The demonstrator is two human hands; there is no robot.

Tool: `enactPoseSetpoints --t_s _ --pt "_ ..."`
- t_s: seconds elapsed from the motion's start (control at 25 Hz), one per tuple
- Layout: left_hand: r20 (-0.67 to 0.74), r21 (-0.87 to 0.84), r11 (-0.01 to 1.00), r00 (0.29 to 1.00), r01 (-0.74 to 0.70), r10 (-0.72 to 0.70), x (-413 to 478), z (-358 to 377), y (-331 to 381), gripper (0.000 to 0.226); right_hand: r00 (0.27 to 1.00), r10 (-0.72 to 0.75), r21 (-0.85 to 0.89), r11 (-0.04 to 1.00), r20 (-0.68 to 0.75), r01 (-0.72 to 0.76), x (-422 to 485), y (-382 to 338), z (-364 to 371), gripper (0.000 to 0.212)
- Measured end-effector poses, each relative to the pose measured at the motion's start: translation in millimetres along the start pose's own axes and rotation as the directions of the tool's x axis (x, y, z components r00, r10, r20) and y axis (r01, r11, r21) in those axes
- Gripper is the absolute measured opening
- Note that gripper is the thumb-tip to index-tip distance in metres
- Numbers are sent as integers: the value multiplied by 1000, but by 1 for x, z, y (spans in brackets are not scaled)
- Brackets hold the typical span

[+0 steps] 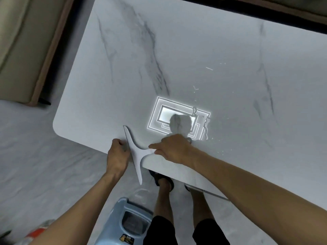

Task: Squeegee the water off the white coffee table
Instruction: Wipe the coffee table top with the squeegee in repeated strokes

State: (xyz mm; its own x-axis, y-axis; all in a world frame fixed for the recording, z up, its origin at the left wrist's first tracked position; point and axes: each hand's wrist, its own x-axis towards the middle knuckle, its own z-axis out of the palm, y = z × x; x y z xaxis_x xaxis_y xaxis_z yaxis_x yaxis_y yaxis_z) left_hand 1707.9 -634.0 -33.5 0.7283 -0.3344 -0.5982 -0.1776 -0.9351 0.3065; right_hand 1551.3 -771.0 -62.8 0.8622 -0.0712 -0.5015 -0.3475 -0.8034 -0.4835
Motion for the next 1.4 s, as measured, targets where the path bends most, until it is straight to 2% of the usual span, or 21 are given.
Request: enactPoseSetpoints --t_s 0.16,0.32,0.56,0.68,0.8,0.88,0.96,1.2,1.4 --pt "120 82 984 981 -161 151 2 16 9 22 994 94 25 995 -62 -93 -54 48 -12 39" --pt "197 52 953 939 -298 282 -9 44 42 26 949 311 47 950 -55 -309 -150 112 -22 38" --pt "265 68 944 918 -322 294 -23 74 75 18 830 556 -5 831 -36 -557 -249 156 -25 41" --pt "224 106 953 940 -285 257 -26 78 77 19 872 489 15 872 -2 -489 -258 139 -26 45" --pt "201 104 959 950 -264 240 -32 76 70 28 957 267 50 960 113 -274 -222 97 -17 41" --pt "207 121 955 948 -270 241 -35 73 63 30 973 115 -8 993 200 -115 -189 67 -3 40" --pt "226 138 951 944 -277 242 -35 72 55 27 970 48 -59 998 240 -35 -167 57 15 38" --pt "254 194 939 939 -284 231 -39 84 56 25 983 92 -94 993 160 -77 -196 116 1 38" --pt "232 212 956 960 -205 154 -41 87 82 33 946 318 -122 943 61 -309 -258 179 -37 38"
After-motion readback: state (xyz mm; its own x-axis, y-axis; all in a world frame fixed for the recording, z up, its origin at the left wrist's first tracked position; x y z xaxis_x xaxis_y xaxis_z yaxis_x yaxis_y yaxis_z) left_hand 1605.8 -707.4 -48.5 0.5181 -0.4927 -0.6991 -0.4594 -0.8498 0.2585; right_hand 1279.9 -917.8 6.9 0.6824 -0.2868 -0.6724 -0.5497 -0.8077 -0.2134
